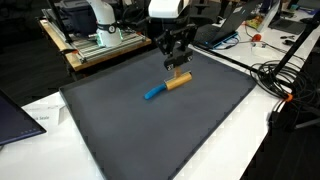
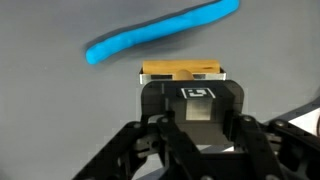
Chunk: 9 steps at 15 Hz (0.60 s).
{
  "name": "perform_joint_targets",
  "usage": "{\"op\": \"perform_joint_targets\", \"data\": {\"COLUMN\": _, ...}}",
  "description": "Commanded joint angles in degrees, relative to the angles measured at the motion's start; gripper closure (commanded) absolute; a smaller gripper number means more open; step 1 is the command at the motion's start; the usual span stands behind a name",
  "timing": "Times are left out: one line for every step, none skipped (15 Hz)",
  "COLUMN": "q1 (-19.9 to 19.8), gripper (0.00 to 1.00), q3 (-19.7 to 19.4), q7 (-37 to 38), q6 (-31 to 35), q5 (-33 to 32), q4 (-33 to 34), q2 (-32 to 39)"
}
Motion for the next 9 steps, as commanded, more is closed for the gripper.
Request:
{"op": "perform_joint_targets", "data": {"q1": -1.6, "gripper": 0.78, "q3": -1.2, "q7": -0.6, "q6": -1.6, "q5": 2.9, "q4": 3.2, "q2": 1.4}}
{"op": "perform_joint_targets", "data": {"q1": -1.9, "gripper": 0.78, "q3": -1.4, "q7": -0.5, "q6": -1.7, "q5": 3.0, "q4": 3.8, "q2": 1.8}}
{"op": "perform_joint_targets", "data": {"q1": -2.2, "gripper": 0.78, "q3": -1.6, "q7": -0.2, "q6": -1.9, "q5": 3.0, "q4": 4.5, "q2": 2.3}}
{"op": "perform_joint_targets", "data": {"q1": -2.4, "gripper": 0.78, "q3": -1.9, "q7": 0.1, "q6": -2.1, "q5": 2.8, "q4": 5.1, "q2": 2.7}}
{"op": "perform_joint_targets", "data": {"q1": -2.6, "gripper": 0.78, "q3": -2.2, "q7": 0.5, "q6": -2.7, "q5": 2.5, "q4": 5.6, "q2": 3.1}}
{"op": "perform_joint_targets", "data": {"q1": -2.9, "gripper": 0.78, "q3": -2.4, "q7": 0.7, "q6": -3.4, "q5": 2.5, "q4": 6.3, "q2": 3.6}}
{"op": "perform_joint_targets", "data": {"q1": -3.2, "gripper": 0.78, "q3": -2.8, "q7": 1.3, "q6": -4.7, "q5": 2.6, "q4": 6.9, "q2": 4.0}}
{"op": "perform_joint_targets", "data": {"q1": -3.4, "gripper": 0.78, "q3": -3.1, "q7": 1.8, "q6": -5.5, "q5": 2.5, "q4": 7.4, "q2": 4.3}}
{"op": "perform_joint_targets", "data": {"q1": -3.6, "gripper": 0.78, "q3": -3.6, "q7": 2.6, "q6": -6.3, "q5": 2.4, "q4": 7.8, "q2": 4.6}}
